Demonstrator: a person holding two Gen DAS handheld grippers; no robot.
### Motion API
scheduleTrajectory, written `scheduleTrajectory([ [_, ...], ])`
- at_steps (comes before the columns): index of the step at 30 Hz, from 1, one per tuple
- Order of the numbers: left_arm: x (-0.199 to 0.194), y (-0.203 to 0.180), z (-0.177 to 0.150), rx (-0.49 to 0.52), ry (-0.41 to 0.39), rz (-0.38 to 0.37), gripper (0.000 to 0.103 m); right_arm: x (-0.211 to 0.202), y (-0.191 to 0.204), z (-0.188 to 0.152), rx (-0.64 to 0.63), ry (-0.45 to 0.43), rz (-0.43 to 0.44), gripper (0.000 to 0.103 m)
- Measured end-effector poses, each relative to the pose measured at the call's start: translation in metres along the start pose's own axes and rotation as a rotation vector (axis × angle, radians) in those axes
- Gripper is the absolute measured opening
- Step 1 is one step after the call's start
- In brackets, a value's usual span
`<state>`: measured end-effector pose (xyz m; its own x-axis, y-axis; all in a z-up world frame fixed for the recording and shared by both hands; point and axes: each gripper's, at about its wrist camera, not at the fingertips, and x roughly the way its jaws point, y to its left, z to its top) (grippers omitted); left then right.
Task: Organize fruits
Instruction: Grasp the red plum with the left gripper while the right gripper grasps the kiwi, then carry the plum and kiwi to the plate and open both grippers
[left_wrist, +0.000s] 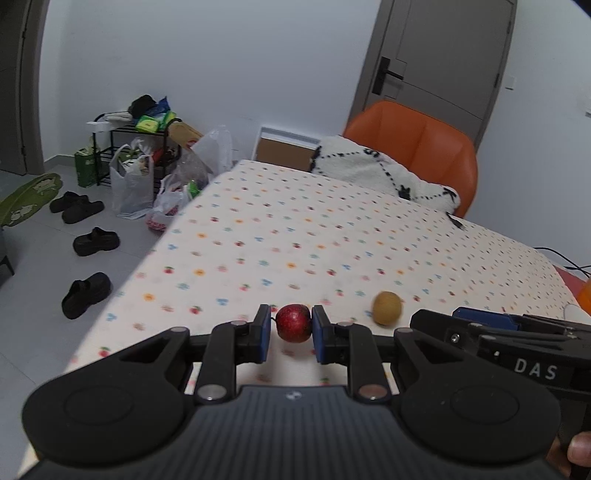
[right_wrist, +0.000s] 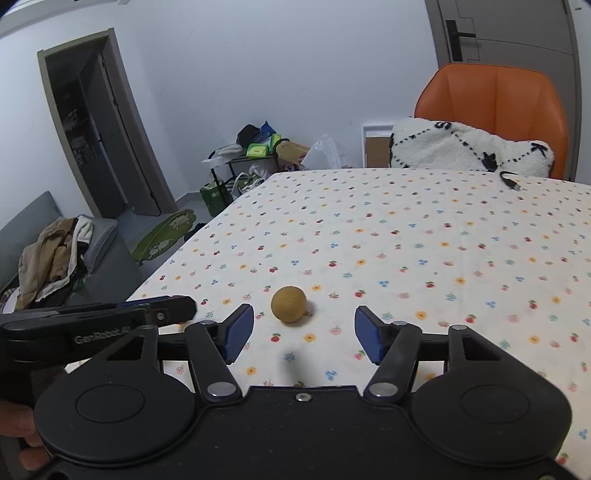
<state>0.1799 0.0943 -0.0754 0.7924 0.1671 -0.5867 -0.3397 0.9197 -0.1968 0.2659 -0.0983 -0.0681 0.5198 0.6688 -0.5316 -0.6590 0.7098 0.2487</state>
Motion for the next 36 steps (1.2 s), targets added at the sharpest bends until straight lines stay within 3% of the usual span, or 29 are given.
scheduleTrajectory([
  [8,-0.004,0.017,0.004,-0.030,-0.013,0.034,0.022,0.023,0.013,0.006,-0.026,0.014,-0.019,0.055],
  [12,-0.007,0.022,0.005,-0.040,-0.017,0.031,0.022,0.035,0.016,0.003,-0.043,0.041,-0.020,0.024],
  [25,-0.022,-0.007,0.006,0.009,-0.045,-0.040,0.022,-0.019,0.010,-0.006,-0.022,-0.007,-0.039,0.024],
  [36,-0.026,-0.051,-0.002,0.064,-0.037,-0.116,0.022,-0.068,-0.013,-0.016,0.019,-0.086,-0.113,0.024],
])
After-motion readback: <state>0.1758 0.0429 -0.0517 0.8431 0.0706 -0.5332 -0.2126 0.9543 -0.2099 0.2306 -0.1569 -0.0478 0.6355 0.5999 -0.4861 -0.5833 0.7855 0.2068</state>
